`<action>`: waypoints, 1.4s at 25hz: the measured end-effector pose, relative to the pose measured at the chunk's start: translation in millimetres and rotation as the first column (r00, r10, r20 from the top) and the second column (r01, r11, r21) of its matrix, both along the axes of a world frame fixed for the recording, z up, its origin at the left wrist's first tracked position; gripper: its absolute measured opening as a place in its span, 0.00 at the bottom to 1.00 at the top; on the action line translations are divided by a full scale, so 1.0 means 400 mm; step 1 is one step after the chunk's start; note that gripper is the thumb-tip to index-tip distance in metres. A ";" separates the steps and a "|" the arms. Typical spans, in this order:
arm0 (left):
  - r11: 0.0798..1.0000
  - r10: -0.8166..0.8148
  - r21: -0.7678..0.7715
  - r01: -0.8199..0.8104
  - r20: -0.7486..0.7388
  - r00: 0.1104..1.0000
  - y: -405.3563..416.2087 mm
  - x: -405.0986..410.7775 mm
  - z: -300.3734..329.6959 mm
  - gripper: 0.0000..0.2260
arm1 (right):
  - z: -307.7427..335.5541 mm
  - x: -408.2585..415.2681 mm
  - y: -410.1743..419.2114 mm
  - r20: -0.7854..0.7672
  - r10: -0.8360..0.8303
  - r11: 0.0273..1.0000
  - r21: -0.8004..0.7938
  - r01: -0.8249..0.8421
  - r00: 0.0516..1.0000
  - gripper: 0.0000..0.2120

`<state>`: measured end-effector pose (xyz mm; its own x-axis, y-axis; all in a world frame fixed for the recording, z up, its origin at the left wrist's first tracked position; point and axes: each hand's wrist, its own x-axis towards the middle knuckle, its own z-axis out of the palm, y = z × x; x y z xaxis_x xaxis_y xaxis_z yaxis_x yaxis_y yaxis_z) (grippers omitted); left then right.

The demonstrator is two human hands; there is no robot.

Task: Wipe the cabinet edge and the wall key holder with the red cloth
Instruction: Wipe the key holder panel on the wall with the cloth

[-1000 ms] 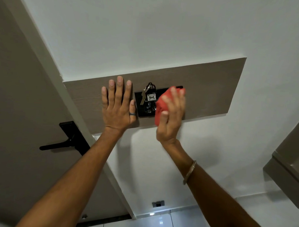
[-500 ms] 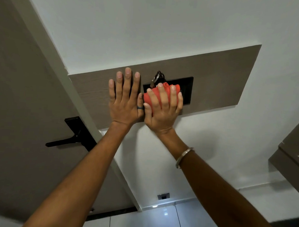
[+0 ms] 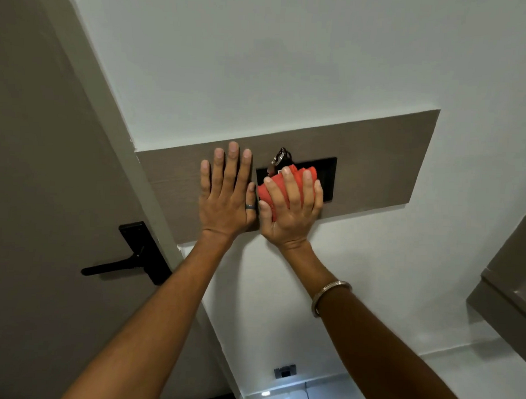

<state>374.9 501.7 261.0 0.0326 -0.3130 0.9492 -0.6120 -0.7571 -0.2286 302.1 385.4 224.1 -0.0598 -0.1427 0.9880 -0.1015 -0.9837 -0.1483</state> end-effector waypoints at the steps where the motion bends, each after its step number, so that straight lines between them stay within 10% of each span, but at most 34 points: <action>1: 1.000 0.001 0.003 -0.001 0.006 1.000 -0.001 0.000 0.003 0.28 | 0.000 0.006 0.012 0.013 0.015 1.000 0.019 -0.015 1.000 0.20; 5: 1.000 -0.029 -0.006 0.029 -0.004 1.000 0.000 0.000 -0.006 0.29 | -0.011 -0.015 -0.109 -0.032 -0.002 0.958 -0.285 -0.007 0.999 0.22; 9: 0.999 -0.035 -0.029 0.035 -0.013 0.999 -0.001 -0.004 0.005 0.29 | -0.027 0.013 -0.020 0.013 0.026 1.000 0.002 -0.026 1.000 0.21; 13: 1.000 -0.011 -0.021 0.011 -0.010 1.000 -0.001 -0.004 0.000 0.29 | -0.021 -0.010 -0.131 -0.041 0.030 0.947 -0.319 -0.041 0.999 0.23; 16: 0.999 -0.020 -0.032 0.020 -0.011 1.000 -0.001 -0.003 0.003 0.29 | -0.031 0.009 -0.037 0.016 0.030 1.000 -0.005 -0.030 0.999 0.22; 21: 1.000 0.000 -0.007 0.000 0.009 1.000 -0.002 -0.004 0.000 0.28 | -0.018 -0.001 -0.117 -0.002 0.074 0.962 -0.264 -0.072 0.997 0.22; 25: 0.999 -0.012 -0.030 0.012 0.005 1.000 -0.003 -0.007 0.003 0.28 | -0.039 0.024 -0.016 0.031 0.035 0.999 0.015 -0.035 0.999 0.23; 29: 1.000 0.001 -0.019 -0.001 0.012 1.000 0.001 -0.006 0.002 0.28 | -0.025 -0.018 -0.182 -0.034 0.061 0.943 -0.326 -0.068 0.998 0.24; 35: 1.000 0.011 -0.028 -0.011 -0.008 1.000 -0.001 -0.012 0.006 0.26 | 0.023 -0.030 -0.174 -0.024 0.046 0.996 0.078 -0.044 0.999 0.23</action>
<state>370.0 501.2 263.5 0.0436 -0.2859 0.9573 -0.6055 -0.7697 -0.2023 290.0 315.6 233.2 -0.0265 -0.2209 0.9749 -0.0623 -0.9730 -0.2221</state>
